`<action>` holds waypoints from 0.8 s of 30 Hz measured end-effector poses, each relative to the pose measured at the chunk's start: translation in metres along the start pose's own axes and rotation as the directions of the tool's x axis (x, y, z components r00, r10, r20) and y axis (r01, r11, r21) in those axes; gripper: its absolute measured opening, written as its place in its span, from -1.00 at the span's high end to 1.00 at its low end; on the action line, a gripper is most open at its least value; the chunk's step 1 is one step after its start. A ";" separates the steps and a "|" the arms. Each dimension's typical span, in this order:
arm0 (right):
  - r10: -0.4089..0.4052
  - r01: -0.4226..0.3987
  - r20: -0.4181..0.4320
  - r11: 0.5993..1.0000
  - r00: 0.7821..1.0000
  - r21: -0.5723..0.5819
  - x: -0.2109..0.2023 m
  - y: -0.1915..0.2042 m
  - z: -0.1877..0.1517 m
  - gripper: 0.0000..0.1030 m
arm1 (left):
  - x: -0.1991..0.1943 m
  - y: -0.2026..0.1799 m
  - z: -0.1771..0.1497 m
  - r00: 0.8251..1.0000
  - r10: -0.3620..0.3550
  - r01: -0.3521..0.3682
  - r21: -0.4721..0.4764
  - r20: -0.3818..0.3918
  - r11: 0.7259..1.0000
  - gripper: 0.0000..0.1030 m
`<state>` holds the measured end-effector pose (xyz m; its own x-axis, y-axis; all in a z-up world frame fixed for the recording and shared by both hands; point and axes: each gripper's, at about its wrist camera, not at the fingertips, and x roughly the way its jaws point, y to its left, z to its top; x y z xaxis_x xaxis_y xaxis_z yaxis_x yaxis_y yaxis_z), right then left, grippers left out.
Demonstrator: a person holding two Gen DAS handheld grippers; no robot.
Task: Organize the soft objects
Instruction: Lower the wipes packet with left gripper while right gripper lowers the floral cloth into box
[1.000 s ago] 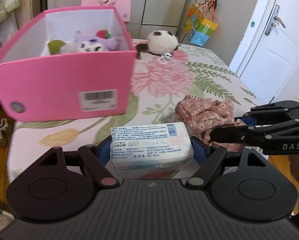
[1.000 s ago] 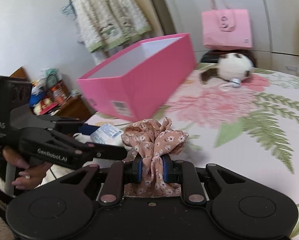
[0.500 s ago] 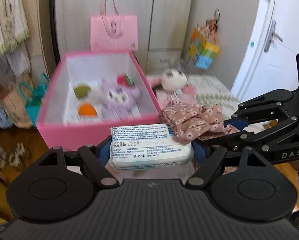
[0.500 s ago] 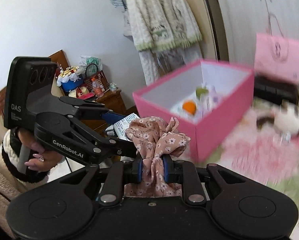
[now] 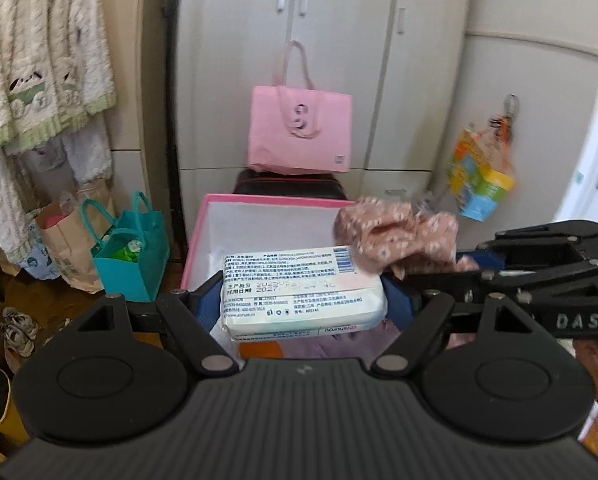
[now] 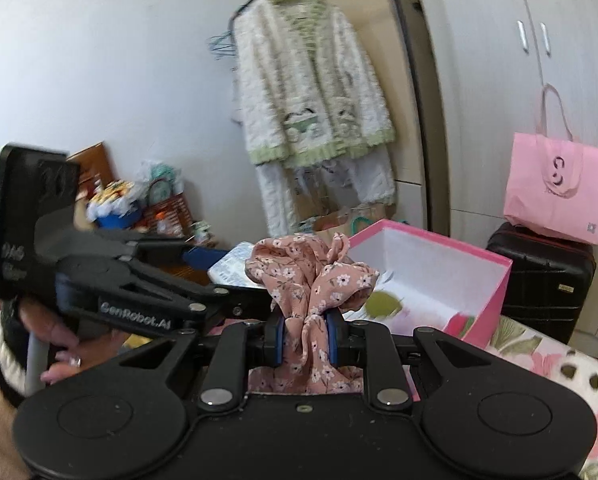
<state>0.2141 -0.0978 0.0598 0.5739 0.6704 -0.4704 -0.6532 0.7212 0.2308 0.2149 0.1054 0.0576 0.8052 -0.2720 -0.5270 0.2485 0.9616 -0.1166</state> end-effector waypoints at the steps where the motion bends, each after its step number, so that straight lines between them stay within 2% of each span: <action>1: -0.026 0.026 0.006 1.000 1.000 0.000 0.008 -0.006 0.003 0.54 | 0.012 0.003 0.004 1.000 0.010 -0.010 -0.004 -0.004 1.000 -0.54; 7: -0.153 0.153 -0.023 0.988 0.988 -0.008 0.061 -0.042 0.016 0.54 | 0.070 0.011 0.018 0.994 0.065 -0.068 -0.029 -0.085 0.997 -0.54; 10: -0.185 0.185 -0.048 0.983 0.982 -0.004 0.082 -0.059 0.021 0.54 | 0.096 0.016 0.021 0.988 0.081 -0.088 -0.049 -0.135 0.995 -0.54; 12: -0.166 0.169 -0.076 0.985 0.983 0.029 0.094 -0.071 0.024 0.53 | 0.107 0.017 0.022 0.983 0.095 -0.105 -0.057 -0.154 0.993 -0.54; 16: -0.151 0.158 -0.116 0.986 0.982 0.054 0.109 -0.088 0.023 0.53 | 0.119 0.018 0.022 0.982 0.071 -0.084 -0.067 -0.174 0.994 -0.54; 20: -0.054 0.073 -0.143 0.989 0.988 0.132 0.117 -0.105 0.018 0.49 | 0.127 0.021 0.020 0.978 0.079 -0.097 -0.088 -0.191 0.991 -0.57; 23: -0.070 0.087 -0.152 0.991 0.986 0.106 0.124 -0.104 0.014 0.45 | 0.132 0.022 0.018 0.973 0.109 -0.131 -0.094 -0.205 0.987 -0.60; 24: -0.091 0.106 -0.154 0.990 0.984 0.093 0.125 -0.104 0.013 0.38 | 0.132 0.022 0.017 0.972 0.119 -0.140 -0.095 -0.202 0.986 -0.61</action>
<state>0.3606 -0.0866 -0.0117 0.5481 0.5673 -0.6146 -0.5400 0.8012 0.2579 0.3357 0.0901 0.0000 0.7036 -0.1424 -0.6962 0.0809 0.9894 -0.1206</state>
